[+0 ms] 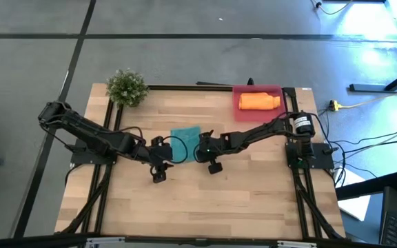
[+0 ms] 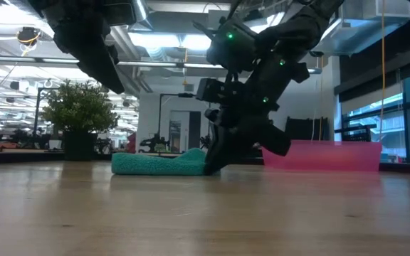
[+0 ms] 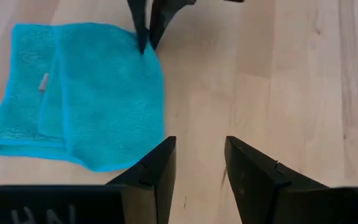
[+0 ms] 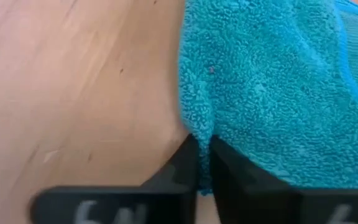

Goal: Roll microfiber towels into tight, uniform cylinder then place into a basket
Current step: Fold the blue microfiber towel

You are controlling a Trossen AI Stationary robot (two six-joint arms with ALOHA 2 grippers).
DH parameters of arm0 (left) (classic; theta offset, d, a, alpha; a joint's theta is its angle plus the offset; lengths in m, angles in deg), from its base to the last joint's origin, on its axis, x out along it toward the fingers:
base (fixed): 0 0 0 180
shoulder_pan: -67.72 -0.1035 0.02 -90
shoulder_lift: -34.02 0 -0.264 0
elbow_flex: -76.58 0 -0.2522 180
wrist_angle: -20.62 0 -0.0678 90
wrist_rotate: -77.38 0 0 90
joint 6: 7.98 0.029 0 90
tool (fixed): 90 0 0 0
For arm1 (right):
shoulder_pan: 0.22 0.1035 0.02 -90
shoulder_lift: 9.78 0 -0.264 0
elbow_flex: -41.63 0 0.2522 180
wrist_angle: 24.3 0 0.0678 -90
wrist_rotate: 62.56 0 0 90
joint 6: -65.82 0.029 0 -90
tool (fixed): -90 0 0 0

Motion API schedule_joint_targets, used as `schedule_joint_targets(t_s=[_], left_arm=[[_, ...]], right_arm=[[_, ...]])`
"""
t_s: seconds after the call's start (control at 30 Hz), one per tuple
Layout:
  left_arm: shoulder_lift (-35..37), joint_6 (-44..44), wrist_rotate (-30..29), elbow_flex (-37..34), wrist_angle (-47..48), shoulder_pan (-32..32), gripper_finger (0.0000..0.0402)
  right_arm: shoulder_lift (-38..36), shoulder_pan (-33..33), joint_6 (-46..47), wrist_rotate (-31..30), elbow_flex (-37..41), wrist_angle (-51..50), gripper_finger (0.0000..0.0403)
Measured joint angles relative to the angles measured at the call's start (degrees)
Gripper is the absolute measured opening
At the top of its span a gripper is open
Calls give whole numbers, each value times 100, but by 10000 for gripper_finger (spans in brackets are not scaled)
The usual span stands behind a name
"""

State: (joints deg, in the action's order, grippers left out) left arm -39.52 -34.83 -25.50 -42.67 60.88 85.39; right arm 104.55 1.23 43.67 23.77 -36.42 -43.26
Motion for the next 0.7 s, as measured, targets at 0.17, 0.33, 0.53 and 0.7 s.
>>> schedule_joint_targets(t_s=[0.17, 0.33, 0.53, 0.7], left_arm=[[0, -6, 25, 0, -11, -2, 129], [0, -103, -269, 0, 17, -15, 129], [0, 259, -270, -2, 281, -24, 128], [0, 343, -261, -2, 306, -44, 101]], right_arm=[[2, -17, 273, 59, 2, 24, 13], [2, -24, 391, 76, 4, 18, 6], [2, -24, 409, 94, 9, 27, 6], [2, -24, 417, 102, 9, 25, 6]])
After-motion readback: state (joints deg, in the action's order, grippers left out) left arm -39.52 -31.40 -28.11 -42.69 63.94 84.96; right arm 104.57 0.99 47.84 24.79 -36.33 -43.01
